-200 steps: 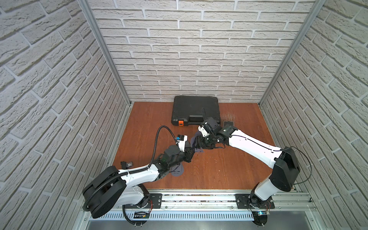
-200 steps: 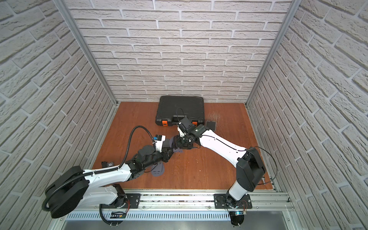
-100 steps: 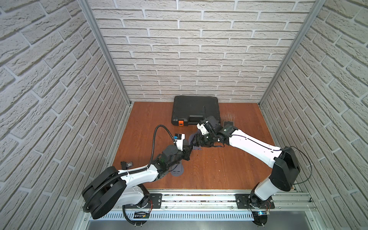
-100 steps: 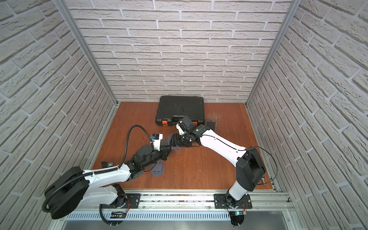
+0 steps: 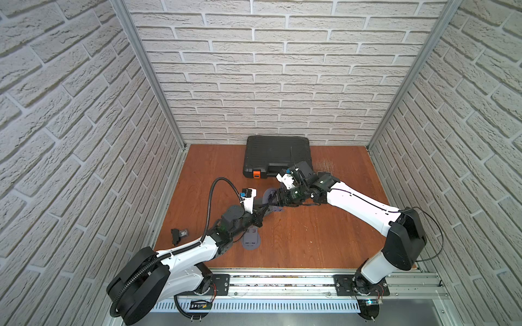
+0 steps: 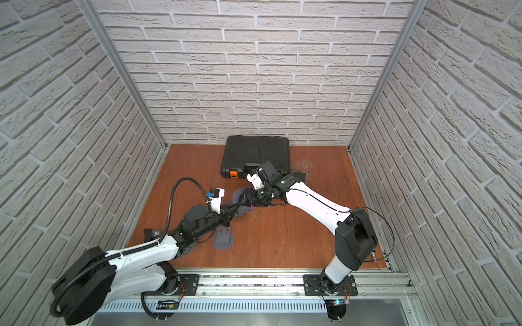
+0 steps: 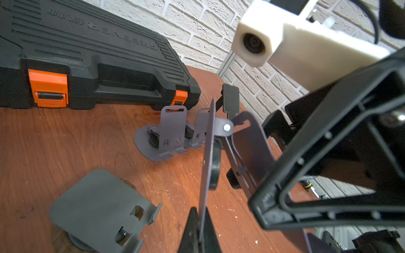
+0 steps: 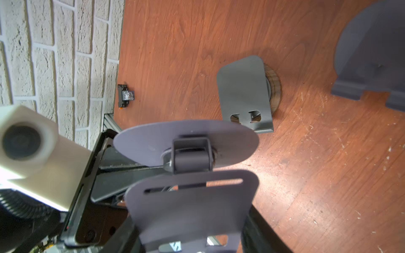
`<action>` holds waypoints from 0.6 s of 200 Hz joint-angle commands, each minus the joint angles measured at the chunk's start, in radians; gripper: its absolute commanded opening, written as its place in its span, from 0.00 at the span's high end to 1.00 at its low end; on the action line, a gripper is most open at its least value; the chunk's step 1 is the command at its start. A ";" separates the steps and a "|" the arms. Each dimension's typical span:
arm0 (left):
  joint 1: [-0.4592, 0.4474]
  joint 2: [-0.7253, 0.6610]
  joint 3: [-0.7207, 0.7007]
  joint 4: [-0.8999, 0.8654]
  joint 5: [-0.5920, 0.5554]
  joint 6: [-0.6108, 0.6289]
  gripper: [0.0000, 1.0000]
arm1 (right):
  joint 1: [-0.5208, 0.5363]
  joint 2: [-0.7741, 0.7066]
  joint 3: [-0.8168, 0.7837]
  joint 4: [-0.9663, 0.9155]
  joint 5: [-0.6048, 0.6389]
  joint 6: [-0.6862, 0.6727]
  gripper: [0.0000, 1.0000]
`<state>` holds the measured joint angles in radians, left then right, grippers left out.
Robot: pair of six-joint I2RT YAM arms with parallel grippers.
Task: Open the phone stand
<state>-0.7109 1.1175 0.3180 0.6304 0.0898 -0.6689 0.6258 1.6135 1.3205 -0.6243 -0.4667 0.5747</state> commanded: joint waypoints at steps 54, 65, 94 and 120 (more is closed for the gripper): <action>0.062 0.016 0.011 -0.030 -0.096 -0.001 0.73 | -0.032 -0.054 0.042 -0.233 -0.059 -0.064 0.92; 0.037 0.021 0.035 -0.019 -0.076 0.018 0.63 | -0.032 -0.051 0.047 -0.231 -0.055 -0.065 0.92; -0.023 0.048 0.099 -0.002 -0.032 0.067 0.54 | -0.033 -0.046 0.062 -0.223 -0.042 -0.055 0.92; -0.054 0.099 0.133 0.037 0.014 0.080 0.53 | -0.032 -0.041 0.075 -0.218 -0.042 -0.051 0.92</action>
<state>-0.7441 1.1805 0.4072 0.5983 0.0971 -0.6277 0.5915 1.6096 1.3594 -0.8097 -0.4896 0.5343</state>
